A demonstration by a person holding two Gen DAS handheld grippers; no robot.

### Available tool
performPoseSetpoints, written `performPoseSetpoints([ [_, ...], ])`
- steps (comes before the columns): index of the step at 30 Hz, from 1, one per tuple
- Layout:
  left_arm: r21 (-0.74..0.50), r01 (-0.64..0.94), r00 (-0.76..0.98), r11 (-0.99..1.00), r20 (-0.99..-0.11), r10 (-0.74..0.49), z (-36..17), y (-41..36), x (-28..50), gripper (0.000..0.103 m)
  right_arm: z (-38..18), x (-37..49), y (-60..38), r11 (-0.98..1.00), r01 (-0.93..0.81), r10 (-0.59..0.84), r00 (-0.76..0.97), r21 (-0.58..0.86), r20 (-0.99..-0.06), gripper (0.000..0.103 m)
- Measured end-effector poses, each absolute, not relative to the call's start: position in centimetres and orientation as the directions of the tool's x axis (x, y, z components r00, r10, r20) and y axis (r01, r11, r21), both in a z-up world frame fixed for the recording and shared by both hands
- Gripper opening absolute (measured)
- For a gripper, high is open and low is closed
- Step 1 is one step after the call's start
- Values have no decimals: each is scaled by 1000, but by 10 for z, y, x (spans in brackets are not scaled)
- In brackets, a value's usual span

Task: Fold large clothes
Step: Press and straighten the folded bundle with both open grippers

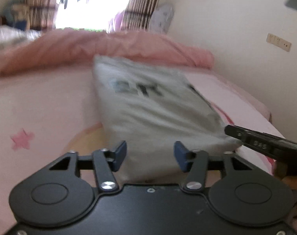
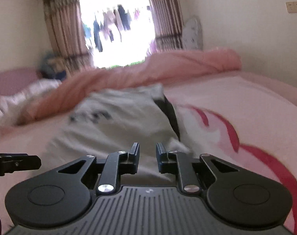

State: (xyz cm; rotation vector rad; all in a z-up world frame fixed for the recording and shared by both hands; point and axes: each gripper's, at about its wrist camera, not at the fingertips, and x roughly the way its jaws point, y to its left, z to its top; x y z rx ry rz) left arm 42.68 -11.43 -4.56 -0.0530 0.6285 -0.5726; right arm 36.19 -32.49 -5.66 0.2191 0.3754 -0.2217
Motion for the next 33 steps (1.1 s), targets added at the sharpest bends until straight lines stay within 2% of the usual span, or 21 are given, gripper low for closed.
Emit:
performPoseSetpoints([
  [2,-182,490,672,852,-543,-503,-57,-118,428,47,-68,370,-334,943,279,-180,886,181,-428,15],
  [4,-165,491,664,855,-565,-490,-69,-123,430,47,-79,374,-343,932,293,-169,871,212,-461,0],
  [6,-153,486,658,860,-584,-476,-82,-125,432,47,-88,372,-346,929,285,-153,875,234,-459,0],
  [9,-98,501,683,860,-566,-462,-95,-131,431,48,-91,369,-348,926,283,-146,879,251,-455,0],
  [14,-104,510,669,854,-575,-471,-81,-130,432,51,-84,372,-349,933,277,-139,865,230,-481,0],
  [16,-129,536,649,835,-570,-504,-67,-127,436,59,-69,374,-343,943,254,-130,875,214,-467,16],
  [18,-114,543,672,832,-536,-512,-48,-122,440,62,-50,380,-339,954,233,-137,898,189,-417,21],
  [19,-103,542,686,834,-519,-510,-38,-120,446,66,-40,387,-339,959,219,-132,907,180,-399,21],
  [24,-109,499,718,860,-503,-481,-13,-123,507,65,-8,445,-342,977,157,-93,925,147,-368,21],
  [30,-155,465,680,872,-568,-464,-36,-136,560,63,-27,499,-342,978,180,-112,883,107,-456,21],
  [33,-121,458,691,880,-575,-439,-53,-144,564,64,-44,507,-347,975,191,-115,870,113,-479,15],
])
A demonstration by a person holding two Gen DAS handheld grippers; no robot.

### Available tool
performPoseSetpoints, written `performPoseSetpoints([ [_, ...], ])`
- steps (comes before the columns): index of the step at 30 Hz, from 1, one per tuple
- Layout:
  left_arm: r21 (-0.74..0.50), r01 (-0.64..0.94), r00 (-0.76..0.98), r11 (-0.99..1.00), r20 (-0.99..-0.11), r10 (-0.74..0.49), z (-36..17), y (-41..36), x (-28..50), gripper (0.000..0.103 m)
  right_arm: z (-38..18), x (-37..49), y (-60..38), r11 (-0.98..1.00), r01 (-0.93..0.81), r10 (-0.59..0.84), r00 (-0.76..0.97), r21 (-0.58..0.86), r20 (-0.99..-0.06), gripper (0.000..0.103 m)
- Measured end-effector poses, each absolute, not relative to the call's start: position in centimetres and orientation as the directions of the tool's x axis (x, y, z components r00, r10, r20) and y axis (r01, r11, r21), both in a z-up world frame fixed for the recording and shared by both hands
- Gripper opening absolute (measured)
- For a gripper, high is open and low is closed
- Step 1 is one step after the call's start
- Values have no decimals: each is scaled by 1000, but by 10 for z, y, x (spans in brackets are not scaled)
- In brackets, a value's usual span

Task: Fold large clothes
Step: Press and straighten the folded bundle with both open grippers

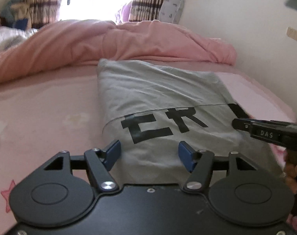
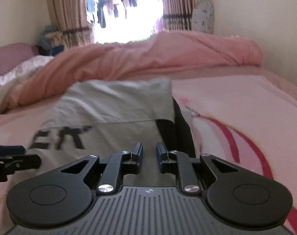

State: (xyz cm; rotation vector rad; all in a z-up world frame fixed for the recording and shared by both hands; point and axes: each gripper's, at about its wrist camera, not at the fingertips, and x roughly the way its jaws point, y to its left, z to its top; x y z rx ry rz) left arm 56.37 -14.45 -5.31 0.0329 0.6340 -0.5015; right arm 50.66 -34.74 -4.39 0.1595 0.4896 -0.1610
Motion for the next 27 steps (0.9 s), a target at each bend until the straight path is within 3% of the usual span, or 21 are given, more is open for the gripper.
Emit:
performPoseSetpoints([
  [5,-85,476,693,875,-577,-433,-60,-151,562,67,-50,506,-344,978,187,-121,866,90,-485,15],
  [8,-123,475,679,872,-578,-452,-47,-144,570,69,-36,504,-346,983,157,-90,868,98,-488,21],
  [12,-124,410,721,904,-563,-404,-36,-131,600,73,-10,514,-372,970,165,-80,911,180,-404,54],
  [14,-144,372,716,917,-583,-382,-38,-126,624,72,-6,528,-385,963,174,-79,913,207,-400,56],
  [17,-275,323,668,905,-611,-424,-51,-115,655,72,-11,556,-400,956,139,-12,900,260,-436,58],
  [20,-468,284,614,837,-581,-534,-67,-103,678,71,-23,572,-407,942,138,8,902,305,-432,58],
  [21,-514,275,603,813,-566,-562,-71,-101,682,69,-25,574,-407,939,132,17,904,318,-426,50],
  [22,-548,270,596,792,-551,-584,-74,-100,686,66,-26,577,-408,938,128,25,903,322,-430,15],
  [23,-551,267,600,791,-547,-583,-74,-102,688,64,-24,578,-408,940,113,38,902,321,-431,0],
  [27,-519,301,617,800,-533,-579,-62,-111,697,44,-12,576,-404,957,130,-19,920,260,-392,0],
])
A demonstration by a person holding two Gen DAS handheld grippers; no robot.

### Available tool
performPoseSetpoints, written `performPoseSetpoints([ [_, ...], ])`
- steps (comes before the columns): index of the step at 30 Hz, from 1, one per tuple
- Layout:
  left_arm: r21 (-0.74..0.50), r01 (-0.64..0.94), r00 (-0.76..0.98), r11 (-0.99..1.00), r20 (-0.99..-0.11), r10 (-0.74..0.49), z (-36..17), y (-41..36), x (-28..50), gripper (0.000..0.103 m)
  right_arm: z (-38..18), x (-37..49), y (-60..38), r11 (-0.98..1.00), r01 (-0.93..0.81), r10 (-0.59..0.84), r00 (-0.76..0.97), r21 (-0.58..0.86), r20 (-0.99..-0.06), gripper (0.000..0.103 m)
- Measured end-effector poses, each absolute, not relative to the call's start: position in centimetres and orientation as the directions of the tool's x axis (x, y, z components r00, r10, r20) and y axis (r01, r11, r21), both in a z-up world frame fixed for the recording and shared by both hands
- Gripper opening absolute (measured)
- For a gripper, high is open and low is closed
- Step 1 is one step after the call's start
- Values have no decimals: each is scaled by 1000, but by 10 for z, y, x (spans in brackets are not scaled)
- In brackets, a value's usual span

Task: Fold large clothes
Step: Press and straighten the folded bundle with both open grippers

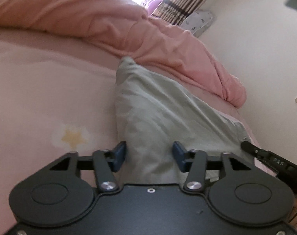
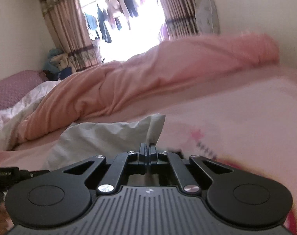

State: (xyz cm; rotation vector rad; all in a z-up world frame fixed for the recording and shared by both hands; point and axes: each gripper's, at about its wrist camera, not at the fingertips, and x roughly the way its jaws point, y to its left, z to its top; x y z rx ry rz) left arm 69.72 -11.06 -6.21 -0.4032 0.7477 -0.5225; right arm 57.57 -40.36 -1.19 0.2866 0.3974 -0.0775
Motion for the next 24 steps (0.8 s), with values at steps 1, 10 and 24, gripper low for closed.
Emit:
performPoseSetpoints([
  [1,-500,306,625,810,-537,-567,-61,-113,701,43,-16,580,-405,954,143,-22,910,265,-414,0],
  [10,-390,295,659,872,-578,-481,-73,-122,705,57,-37,589,-411,934,207,-36,866,290,-499,10],
  [24,-351,509,593,786,-519,-616,-46,-87,468,53,-47,366,-355,966,120,-9,900,229,-435,27],
])
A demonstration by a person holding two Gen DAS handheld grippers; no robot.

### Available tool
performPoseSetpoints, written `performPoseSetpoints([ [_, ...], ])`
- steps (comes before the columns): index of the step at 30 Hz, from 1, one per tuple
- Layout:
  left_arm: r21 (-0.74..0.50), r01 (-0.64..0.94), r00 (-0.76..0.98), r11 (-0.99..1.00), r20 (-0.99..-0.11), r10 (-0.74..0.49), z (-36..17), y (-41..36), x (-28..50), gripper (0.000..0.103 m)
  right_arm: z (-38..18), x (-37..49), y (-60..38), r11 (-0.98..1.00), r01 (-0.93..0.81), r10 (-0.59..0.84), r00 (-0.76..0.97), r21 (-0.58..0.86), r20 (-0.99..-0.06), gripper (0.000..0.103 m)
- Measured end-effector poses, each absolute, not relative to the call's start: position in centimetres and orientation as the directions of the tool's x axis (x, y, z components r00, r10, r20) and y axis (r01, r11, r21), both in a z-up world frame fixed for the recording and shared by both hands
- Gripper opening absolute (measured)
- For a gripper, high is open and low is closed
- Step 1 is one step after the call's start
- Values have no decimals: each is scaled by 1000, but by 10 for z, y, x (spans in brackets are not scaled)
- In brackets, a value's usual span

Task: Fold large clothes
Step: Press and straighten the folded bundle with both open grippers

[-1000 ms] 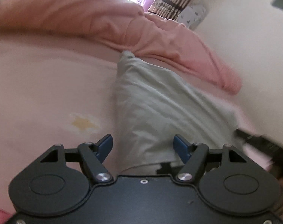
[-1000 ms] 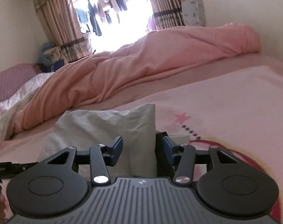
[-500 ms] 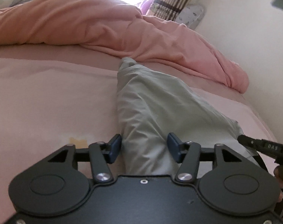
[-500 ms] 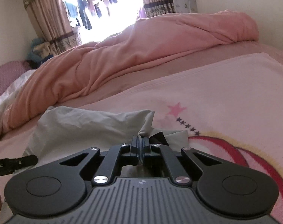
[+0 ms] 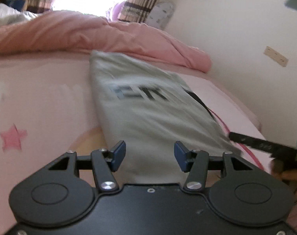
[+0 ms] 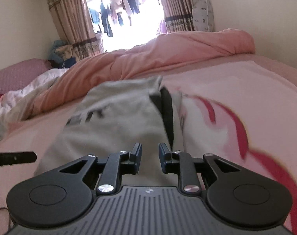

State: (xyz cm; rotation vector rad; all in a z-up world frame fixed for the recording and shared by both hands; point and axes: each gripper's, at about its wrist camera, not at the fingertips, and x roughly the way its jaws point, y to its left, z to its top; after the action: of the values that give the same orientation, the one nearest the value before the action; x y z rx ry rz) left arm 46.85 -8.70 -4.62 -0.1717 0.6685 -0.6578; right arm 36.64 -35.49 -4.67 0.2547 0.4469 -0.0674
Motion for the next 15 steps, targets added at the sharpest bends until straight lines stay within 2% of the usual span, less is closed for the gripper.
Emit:
performPoseSetpoints([
  [4,-284,506,605,814,-556,-570,-61,-101,451,53,-56,362,-348,968,158,-51,884,194,-465,26],
  [9,-261,489,615,833,-574,-541,-75,-104,452,53,-66,369,-350,960,188,-66,872,206,-485,17],
  [15,-187,502,635,844,-583,-507,-77,-116,452,53,-74,366,-351,960,195,-75,872,202,-484,16],
])
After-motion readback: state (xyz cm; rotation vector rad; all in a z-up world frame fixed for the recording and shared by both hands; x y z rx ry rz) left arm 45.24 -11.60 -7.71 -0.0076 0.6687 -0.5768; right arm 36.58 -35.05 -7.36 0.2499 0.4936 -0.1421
